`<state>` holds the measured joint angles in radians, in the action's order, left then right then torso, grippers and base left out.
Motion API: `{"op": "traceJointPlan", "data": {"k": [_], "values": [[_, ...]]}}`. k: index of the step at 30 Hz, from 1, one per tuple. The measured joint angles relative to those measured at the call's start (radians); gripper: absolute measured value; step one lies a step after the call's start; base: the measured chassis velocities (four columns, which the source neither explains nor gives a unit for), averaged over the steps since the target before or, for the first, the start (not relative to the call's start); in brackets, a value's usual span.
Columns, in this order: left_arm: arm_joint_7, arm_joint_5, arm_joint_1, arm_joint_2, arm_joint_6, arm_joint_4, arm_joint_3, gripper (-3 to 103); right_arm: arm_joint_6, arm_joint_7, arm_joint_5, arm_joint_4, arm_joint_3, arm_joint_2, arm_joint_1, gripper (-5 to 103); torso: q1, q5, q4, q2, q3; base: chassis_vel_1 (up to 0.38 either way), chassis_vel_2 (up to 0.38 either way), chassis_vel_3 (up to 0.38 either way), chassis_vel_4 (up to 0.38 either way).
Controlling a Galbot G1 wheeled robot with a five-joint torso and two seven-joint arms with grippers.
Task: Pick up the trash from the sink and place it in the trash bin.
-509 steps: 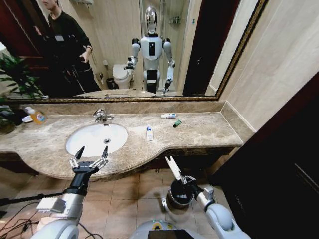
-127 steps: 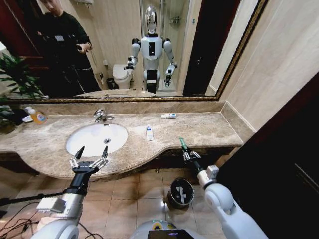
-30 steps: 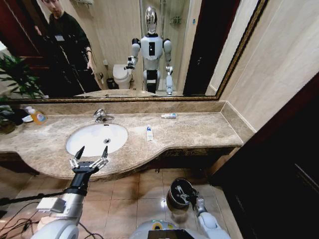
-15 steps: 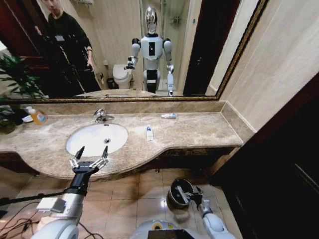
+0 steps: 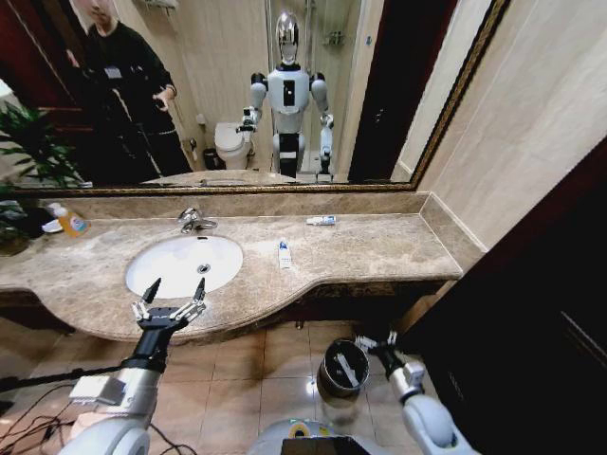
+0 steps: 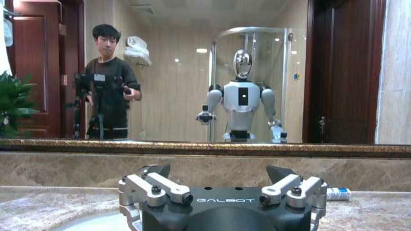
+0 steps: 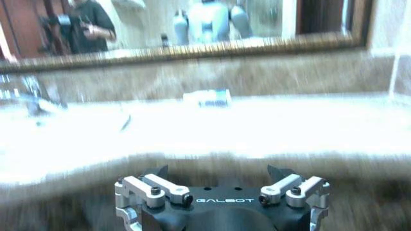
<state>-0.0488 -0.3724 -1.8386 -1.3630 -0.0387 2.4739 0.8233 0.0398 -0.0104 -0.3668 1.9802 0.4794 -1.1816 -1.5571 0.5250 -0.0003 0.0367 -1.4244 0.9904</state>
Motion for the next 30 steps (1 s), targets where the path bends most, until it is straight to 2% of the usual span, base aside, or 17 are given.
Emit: {"op": "traceJointPlan", "data": {"k": [4,5,8,10,12,14,15,18,20,21,26,30], "values": [[0.000,0.000,0.000,0.000,0.000,0.000,0.000,100,-0.109,0.011,-0.041,0.025,-0.053,0.038,0.124,100,0.000,0.0004,0.0002,0.000,0.000,0.000,0.000,0.000,0.000],[0.000,0.000,0.000,0.000,0.000,0.000,0.000,100,-0.109,0.011,-0.041,0.025,-0.053,0.038,0.124,100,0.000,0.0004,0.0002,0.000,0.000,0.000,0.000,0.000,0.000],[0.000,0.000,0.000,0.000,0.000,0.000,0.000,100,-0.194,-0.040,-0.119,0.020,-0.104,0.070,0.225,100,0.000,0.0001,0.0001,0.000,0.000,0.000,0.000,0.000,0.000],[0.000,0.000,0.000,0.000,0.000,0.000,0.000,100,-0.212,-0.054,-0.137,0.013,-0.119,0.077,0.252,100,0.000,0.0001,0.0002,0.000,0.000,0.000,0.000,0.000,0.000],[0.000,0.000,0.000,0.000,0.000,0.000,0.000,100,-0.252,-0.077,-0.172,-0.030,-0.177,0.091,0.364,100,0.000,0.0003,0.0000,0.000,0.000,0.000,0.000,0.000,0.000],[0.000,0.000,0.000,0.000,0.000,0.000,0.000,100,-0.283,-0.081,-0.190,-0.079,-0.237,0.092,0.470,100,0.000,0.0003,0.0003,0.000,0.000,0.000,0.000,0.000,0.000],[0.000,0.000,0.000,0.000,0.000,0.000,0.000,100,-0.283,-0.081,-0.190,-0.079,-0.237,0.092,0.470,100,0.000,0.0003,0.0003,0.000,0.000,0.000,0.000,0.000,0.000],[0.000,0.000,0.000,0.000,0.000,0.000,0.000,100,-0.345,-0.046,-0.269,-0.149,-0.339,0.081,0.615,100,0.000,0.0003,0.0002,0.000,0.000,0.000,0.000,0.000,0.000],[0.000,0.000,0.000,0.000,0.000,0.000,0.000,100,-0.361,-0.038,-0.291,-0.163,-0.359,0.076,0.642,100,0.000,0.0001,0.0003,0.000,0.000,0.000,0.000,0.000,0.000],[0.000,0.000,0.000,0.000,0.000,0.000,0.000,100,-0.408,-0.024,-0.362,-0.213,-0.417,0.054,0.730,100,0.000,0.0002,0.0003,0.000,0.000,0.000,0.000,0.000,0.000],[0.000,0.000,0.000,0.000,0.000,0.000,0.000,100,-0.432,-0.018,-0.421,-0.315,-0.489,0.011,0.834,100,0.000,0.0000,0.0002,0.000,0.000,0.000,0.000,0.000,0.000],[0.000,0.000,0.000,0.000,0.000,0.000,0.000,100,-0.422,-0.014,-0.401,-0.388,-0.524,-0.022,0.874,100,0.000,0.0001,0.0002,0.000,0.000,0.000,0.000,0.000,0.000]]}}
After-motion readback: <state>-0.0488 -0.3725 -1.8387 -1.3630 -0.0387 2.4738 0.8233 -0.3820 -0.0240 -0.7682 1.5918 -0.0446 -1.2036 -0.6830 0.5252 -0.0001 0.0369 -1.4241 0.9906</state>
